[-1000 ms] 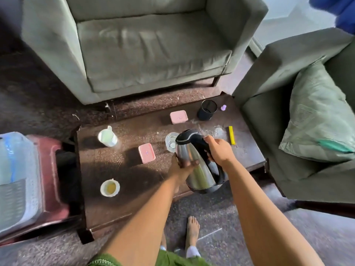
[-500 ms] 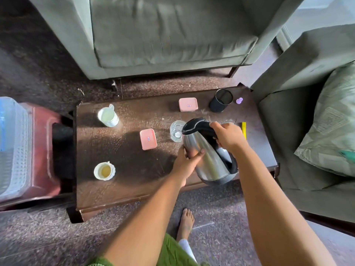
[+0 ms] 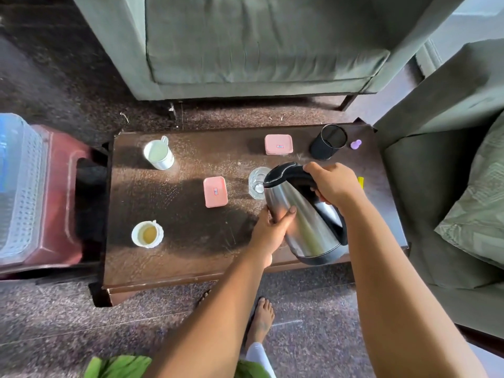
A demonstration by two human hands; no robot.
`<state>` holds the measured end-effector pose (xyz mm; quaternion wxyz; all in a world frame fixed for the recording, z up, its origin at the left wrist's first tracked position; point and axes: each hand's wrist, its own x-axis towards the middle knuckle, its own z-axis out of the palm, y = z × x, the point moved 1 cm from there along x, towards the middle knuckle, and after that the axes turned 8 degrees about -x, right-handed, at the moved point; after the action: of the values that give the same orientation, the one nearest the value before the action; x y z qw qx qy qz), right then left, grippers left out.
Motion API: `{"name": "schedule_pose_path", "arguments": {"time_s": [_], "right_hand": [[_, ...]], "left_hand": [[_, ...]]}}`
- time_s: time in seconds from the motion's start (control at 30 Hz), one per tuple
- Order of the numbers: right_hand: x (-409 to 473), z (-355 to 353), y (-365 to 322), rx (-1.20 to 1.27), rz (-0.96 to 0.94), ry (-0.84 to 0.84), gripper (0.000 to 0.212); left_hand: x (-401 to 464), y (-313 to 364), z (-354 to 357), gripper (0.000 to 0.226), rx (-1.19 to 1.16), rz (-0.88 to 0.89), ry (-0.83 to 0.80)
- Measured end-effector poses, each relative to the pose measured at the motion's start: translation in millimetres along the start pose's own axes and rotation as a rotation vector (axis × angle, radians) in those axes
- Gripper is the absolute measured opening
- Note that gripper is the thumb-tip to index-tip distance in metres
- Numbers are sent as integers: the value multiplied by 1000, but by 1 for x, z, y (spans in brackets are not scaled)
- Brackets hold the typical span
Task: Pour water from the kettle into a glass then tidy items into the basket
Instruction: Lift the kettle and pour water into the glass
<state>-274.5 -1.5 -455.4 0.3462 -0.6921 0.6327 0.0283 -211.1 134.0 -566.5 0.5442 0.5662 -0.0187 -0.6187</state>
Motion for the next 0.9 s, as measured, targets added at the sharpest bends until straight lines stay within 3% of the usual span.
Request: {"name": "schedule_pose_path", "arguments": {"time_s": [0.1,0.27,0.57,0.73,0.9], "right_hand": [[2,3,-3,8,-9,3,49],[4,5,-9,-51,-16,16,56],[8,-5,-14,-96,-42,42,53],[7,-5,-10,-99,-33,41,53],[7,-8,-8,-91,-24,40,56]], "left_hand": [[2,1,-3,79,5,2,-5],[1,3,-3,41,-52,-9,-5],[1,11,3,50,-94,-7,-9],[-2,9,5,31,-107,-14,-26],[-5,12,9,39,-135,3,-26]]}}
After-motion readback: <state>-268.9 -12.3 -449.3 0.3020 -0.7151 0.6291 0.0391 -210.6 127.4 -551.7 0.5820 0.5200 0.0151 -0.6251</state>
